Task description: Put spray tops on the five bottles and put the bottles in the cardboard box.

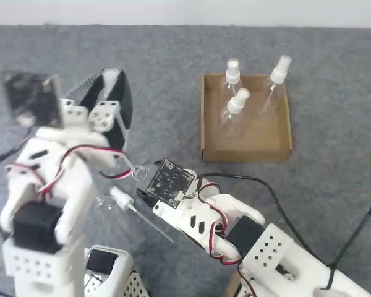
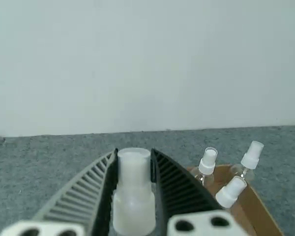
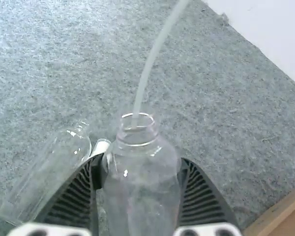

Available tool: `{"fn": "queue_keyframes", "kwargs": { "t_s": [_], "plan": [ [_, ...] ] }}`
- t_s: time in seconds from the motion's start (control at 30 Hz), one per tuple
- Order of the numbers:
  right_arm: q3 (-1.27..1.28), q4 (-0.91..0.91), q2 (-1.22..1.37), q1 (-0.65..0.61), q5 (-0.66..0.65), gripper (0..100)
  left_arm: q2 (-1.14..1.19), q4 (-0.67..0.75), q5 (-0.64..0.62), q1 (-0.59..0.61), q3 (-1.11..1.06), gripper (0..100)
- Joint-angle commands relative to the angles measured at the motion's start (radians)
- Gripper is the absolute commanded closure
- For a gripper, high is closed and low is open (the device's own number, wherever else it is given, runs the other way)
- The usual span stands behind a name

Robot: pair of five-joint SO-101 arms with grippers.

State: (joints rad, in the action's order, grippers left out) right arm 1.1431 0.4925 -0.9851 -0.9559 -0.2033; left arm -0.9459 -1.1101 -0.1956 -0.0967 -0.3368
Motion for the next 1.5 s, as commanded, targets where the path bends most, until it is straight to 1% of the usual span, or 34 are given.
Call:
{"fn": "queue_keyframes", "kwargs": {
  "t_s": [0.0,0.13,0.27,0.4,0.5,0.6,0.8,1.03,1.2,1.27,1.4,1.47],
  "plan": [
    [-0.005,-0.024,-0.041,-0.004,0.012,99.3,0.005,0.028,-0.051,-0.005,-0.004,99],
    [-0.005,-0.024,-0.042,-0.004,0.012,99.3,0.005,0.021,-0.064,-0.014,-0.041,99],
    [-0.005,-0.033,-0.048,0.004,0.012,99.3,0.005,0.009,-0.064,-0.086,-0.113,99],
    [-0.006,-0.038,-0.050,0.074,0.020,99.3,0.005,-0.005,-0.064,-0.101,-0.156,99],
    [-0.006,-0.082,-0.050,0.130,0.121,99.3,0.005,0.002,-0.066,-0.107,-0.186,99],
    [-0.006,-0.091,-0.050,0.150,0.195,99.3,0.005,0.003,-0.101,-0.109,-0.217,99],
    [-0.005,-0.090,-0.050,0.150,0.196,99.3,0.003,0.002,-0.103,-0.109,-0.245,99],
    [0.066,-0.091,-0.050,0.143,0.196,99.3,0.003,-0.066,-0.101,-0.109,-0.240,99],
    [0.080,-0.173,-0.050,0.151,0.201,99.3,0.003,-0.068,-0.101,-0.109,-0.242,99],
    [0.098,-0.211,-0.050,0.148,0.203,99.3,0.003,-0.068,-0.101,-0.109,-0.243,97],
    [0.141,-0.309,-0.050,0.147,0.203,99.3,0.003,-0.069,-0.101,-0.109,-0.237,88],
    [0.152,-0.325,-0.050,0.147,0.201,99.3,0.003,-0.068,-0.084,-0.109,-0.214,85]
  ]
}}
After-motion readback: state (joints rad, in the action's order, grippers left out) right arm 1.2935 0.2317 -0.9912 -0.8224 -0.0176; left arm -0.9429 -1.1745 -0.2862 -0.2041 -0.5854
